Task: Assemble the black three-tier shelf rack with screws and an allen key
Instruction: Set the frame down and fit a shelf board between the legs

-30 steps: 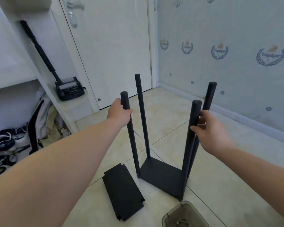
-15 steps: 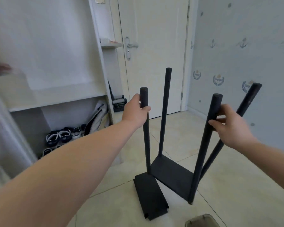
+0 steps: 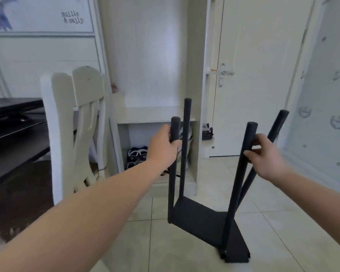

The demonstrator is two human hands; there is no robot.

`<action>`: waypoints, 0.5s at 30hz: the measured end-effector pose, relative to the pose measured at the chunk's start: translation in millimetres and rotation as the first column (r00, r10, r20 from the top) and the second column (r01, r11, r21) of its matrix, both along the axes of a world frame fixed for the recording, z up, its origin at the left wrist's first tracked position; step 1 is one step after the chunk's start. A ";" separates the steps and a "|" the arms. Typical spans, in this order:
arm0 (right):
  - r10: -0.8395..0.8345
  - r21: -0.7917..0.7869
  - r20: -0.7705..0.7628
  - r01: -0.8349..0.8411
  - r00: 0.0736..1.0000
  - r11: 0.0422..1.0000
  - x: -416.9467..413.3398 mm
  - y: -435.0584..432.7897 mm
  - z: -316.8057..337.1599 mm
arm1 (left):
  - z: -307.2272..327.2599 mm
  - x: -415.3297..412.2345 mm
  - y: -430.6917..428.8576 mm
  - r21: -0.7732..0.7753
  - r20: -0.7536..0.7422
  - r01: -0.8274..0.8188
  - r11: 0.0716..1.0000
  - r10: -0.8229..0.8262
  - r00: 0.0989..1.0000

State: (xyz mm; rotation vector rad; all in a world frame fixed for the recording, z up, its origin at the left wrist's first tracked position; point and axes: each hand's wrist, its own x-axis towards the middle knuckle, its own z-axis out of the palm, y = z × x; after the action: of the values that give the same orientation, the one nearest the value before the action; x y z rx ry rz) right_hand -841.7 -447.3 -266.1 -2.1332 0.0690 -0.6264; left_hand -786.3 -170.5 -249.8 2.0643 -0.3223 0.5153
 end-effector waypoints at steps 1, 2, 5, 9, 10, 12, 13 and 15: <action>0.015 0.008 -0.015 -0.015 1.000 1.000 3.9 10.9 -7.4 | -10.1 -3.0 12.4 -0.008 -0.015 -0.029 1.000 0.029 0.999; 0.032 0.019 -0.029 -0.032 0.999 0.999 8.7 21.0 -15.8 | -21.3 -4.7 23.8 -0.013 -0.030 -0.059 0.998 0.058 0.998; 0.060 0.034 -0.062 -0.058 0.996 0.998 25.9 47.2 -48.0 | -59.8 -4.6 49.8 -0.030 -0.086 -0.131 0.991 0.128 0.988; 0.075 0.104 -0.111 -0.063 0.991 0.993 49.9 72.0 -99.6 | -112.6 2.2 67.8 -0.028 -0.141 -0.240 0.970 0.234 0.962; 0.068 0.122 -0.125 -0.053 0.990 0.991 56.0 76.2 -112.5 | -125.5 5.1 68.9 -0.024 -0.145 -0.268 0.963 0.262 0.954; 0.056 0.148 -0.149 -0.033 0.987 0.988 68.0 82.3 -137.9 | -150.3 12.0 67.2 -0.017 -0.144 -0.313 0.950 0.307 0.941; 0.047 0.162 -0.154 -0.022 0.987 0.987 74.1 84.7 -150.0 | -161.4 15.7 65.2 -0.012 -0.142 -0.325 0.946 0.320 0.937; 0.034 0.198 -0.159 -0.002 0.987 0.980 86.2 87.7 -171.7 | -180.1 23.8 61.1 -0.002 -0.150 -0.326 0.945 0.322 0.935</action>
State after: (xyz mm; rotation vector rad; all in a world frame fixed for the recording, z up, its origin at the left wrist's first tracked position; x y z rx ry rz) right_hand -755.4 -359.6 -437.8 -1.9859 0.1933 -0.4169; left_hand -762.5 -109.4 -429.8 2.1266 0.1170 0.5544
